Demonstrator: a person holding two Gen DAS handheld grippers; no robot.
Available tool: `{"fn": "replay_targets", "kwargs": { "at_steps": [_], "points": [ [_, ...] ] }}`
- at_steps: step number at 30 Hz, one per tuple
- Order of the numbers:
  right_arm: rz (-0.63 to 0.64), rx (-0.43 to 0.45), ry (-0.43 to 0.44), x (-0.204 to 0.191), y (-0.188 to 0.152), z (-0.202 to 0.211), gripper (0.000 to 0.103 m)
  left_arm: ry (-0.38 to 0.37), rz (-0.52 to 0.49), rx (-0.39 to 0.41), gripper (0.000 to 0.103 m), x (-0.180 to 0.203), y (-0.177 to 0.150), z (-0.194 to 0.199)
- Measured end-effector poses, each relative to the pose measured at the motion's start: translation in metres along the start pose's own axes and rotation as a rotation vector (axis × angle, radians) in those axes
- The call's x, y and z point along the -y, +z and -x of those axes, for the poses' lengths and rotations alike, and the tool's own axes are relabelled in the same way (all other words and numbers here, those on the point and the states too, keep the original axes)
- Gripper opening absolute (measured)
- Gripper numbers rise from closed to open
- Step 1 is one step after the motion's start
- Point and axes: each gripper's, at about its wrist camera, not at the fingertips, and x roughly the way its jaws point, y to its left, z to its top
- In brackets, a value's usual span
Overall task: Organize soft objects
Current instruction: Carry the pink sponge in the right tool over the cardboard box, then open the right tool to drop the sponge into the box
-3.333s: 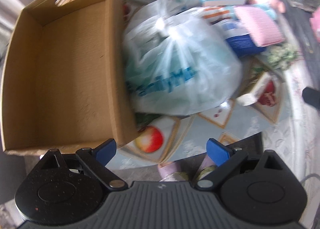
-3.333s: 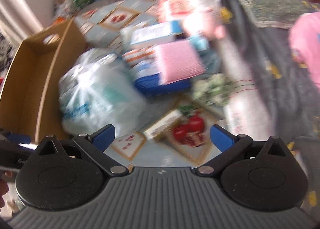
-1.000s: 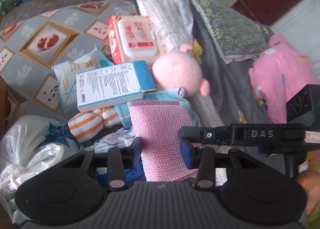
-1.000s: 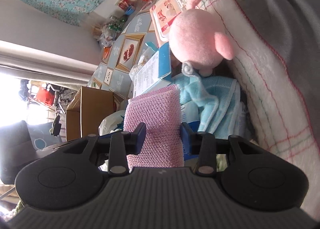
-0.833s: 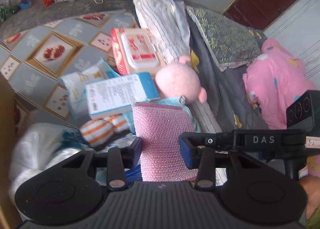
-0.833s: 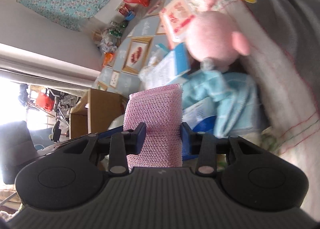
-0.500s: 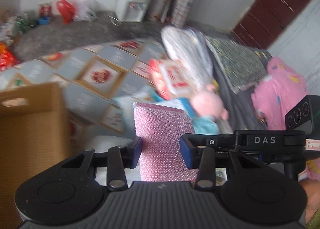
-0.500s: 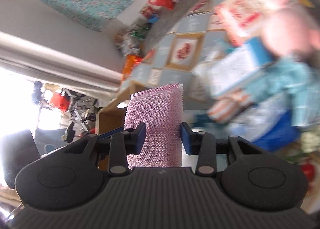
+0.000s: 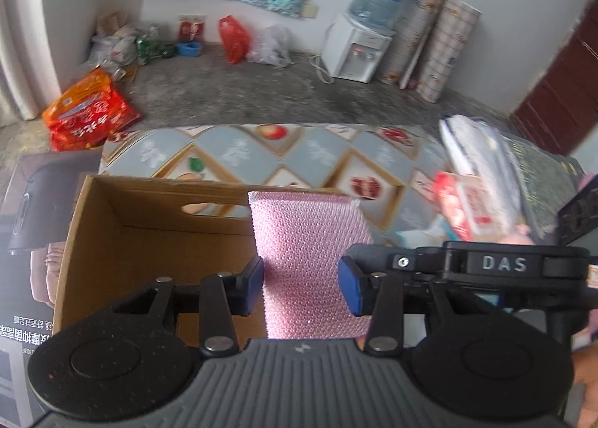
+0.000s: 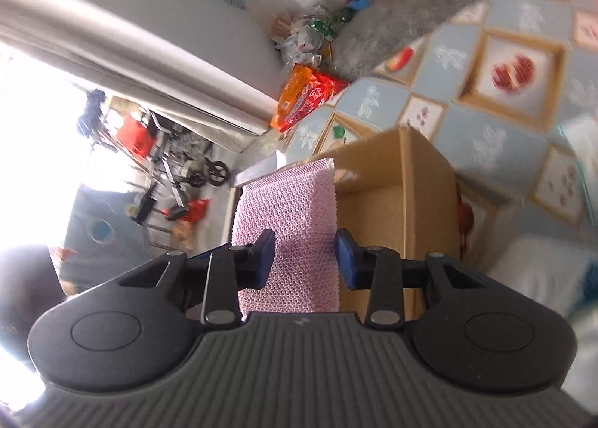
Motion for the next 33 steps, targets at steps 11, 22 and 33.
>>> {"fn": "replay_targets", "kwargs": {
  "at_steps": [11, 22, 33],
  "points": [
    [0.020, 0.033, -0.140, 0.025, -0.003, -0.009, 0.036, 0.030, -0.012, -0.189, 0.054, -0.036, -0.026, -0.098],
    [-0.081, 0.055, -0.172, 0.053, -0.022, 0.018, 0.036, -0.007, -0.039, -0.171, 0.049, -0.024, -0.023, -0.135],
    [-0.138, 0.099, -0.174, 0.071, -0.031, 0.039, 0.037, -0.029, -0.019, -0.178, 0.057, -0.007, -0.021, -0.130]
  ]
}}
